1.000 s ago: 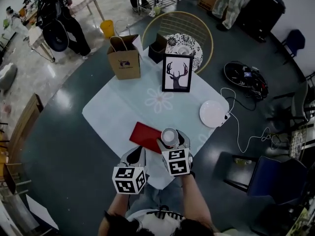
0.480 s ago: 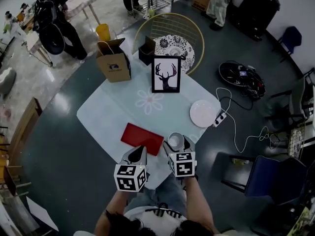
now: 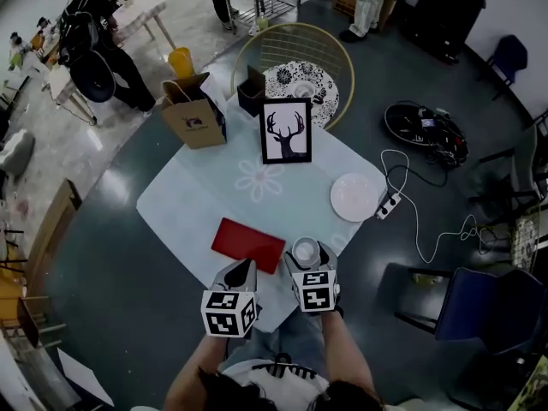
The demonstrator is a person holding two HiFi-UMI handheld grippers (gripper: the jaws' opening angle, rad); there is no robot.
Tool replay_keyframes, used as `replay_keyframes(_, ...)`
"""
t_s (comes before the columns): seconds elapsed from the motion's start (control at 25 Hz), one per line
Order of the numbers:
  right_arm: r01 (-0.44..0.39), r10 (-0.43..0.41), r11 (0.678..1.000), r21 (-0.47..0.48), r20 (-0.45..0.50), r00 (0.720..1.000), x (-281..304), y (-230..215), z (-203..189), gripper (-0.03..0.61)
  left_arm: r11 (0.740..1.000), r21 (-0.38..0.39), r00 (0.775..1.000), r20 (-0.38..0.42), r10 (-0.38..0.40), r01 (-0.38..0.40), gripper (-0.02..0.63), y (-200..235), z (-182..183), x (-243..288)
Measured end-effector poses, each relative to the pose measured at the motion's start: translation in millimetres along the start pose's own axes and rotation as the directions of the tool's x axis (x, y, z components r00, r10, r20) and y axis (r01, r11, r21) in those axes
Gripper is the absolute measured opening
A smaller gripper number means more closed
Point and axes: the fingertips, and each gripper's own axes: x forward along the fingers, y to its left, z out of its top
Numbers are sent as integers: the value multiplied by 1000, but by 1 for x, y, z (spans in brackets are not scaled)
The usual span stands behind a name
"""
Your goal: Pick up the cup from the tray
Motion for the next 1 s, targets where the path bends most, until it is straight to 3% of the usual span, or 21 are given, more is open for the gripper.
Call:
replay_keyframes(0.24, -33, 33, 999, 0, 37, 999, -5, 0, 7, 378, 1000, -22, 1000, -16, -2, 2, 0, 3, -1, 2)
replay_keyframes(0.44, -20, 24, 999, -43, 80, 996, -17, 4, 23, 393, 997, -26, 997, 17, 71, -71, 0, 12, 3, -3)
replay_keyframes(0.64, -5, 12, 999, -45, 153, 988, -36, 7, 52, 394, 999, -45, 997, 74, 16, -12, 0, 9, 16, -12)
replay_keyframes(0.72, -5, 11, 999, -45, 152, 988, -41, 7, 55, 343, 999, -39, 996, 87, 12, -8, 0, 9, 17, -18)
replay_keyframes(0.92, 24, -26, 1000, 12, 220, 975, -66, 8, 74, 305, 999, -32, 990, 138, 5, -1, 0, 15, 28, -37)
replay_keyframes(1.0, 46, -47, 999, 10, 254, 966, -78, 10, 82, 230, 999, -30, 987, 161, 20, -15, 0, 21, 31, -44)
